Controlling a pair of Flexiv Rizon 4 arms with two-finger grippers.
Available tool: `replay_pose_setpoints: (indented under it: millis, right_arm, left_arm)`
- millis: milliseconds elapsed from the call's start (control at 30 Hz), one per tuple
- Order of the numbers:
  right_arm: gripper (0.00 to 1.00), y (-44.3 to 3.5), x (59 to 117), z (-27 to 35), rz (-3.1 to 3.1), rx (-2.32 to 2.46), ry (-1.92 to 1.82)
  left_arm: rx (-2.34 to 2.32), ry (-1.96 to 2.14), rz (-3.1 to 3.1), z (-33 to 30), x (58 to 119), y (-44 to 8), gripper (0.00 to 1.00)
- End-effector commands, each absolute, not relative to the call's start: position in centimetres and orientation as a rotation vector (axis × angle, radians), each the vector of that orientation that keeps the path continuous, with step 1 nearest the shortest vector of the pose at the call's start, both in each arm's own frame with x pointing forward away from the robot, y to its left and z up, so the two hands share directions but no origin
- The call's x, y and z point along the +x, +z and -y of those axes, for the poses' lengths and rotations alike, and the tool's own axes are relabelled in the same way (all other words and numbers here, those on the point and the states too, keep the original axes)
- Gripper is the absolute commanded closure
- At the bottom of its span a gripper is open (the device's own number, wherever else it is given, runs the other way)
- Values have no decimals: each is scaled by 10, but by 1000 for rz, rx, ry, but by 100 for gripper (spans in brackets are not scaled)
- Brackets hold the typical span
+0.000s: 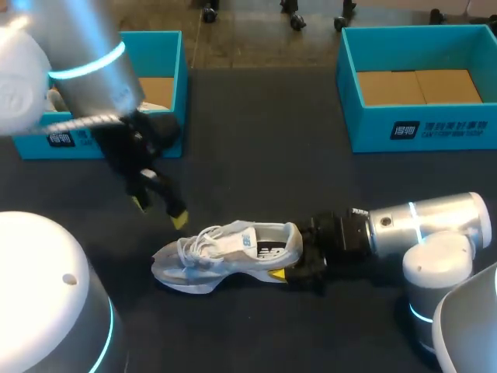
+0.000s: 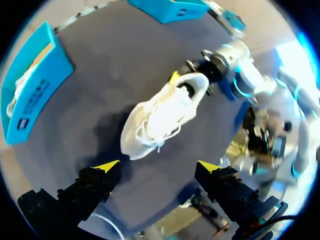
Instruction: Take the shoe out of the shoebox, open the shoe tongue, remove and reinsert the insole, then place the shoe into the shoebox
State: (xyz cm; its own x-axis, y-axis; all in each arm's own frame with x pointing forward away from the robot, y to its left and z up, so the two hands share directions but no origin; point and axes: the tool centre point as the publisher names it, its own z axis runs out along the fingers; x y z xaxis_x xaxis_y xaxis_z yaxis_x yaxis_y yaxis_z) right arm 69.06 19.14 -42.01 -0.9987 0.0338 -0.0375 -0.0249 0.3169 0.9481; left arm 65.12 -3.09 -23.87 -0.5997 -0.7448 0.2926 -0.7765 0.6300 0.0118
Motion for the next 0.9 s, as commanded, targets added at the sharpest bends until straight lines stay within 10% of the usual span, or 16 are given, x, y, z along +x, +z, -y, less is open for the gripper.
replay_pose_setpoints:
  millis: [33, 900]
  right_arm:
    - [100, -420, 691, -192, -2510, 9, 1802]
    - [100, -420, 691, -192, -2510, 9, 1802]
  left_arm:
    - [2316, 219, 2143, 36, 639, -242, 0]
    - [2406, -112, 1963, 121, 651, -268, 0]
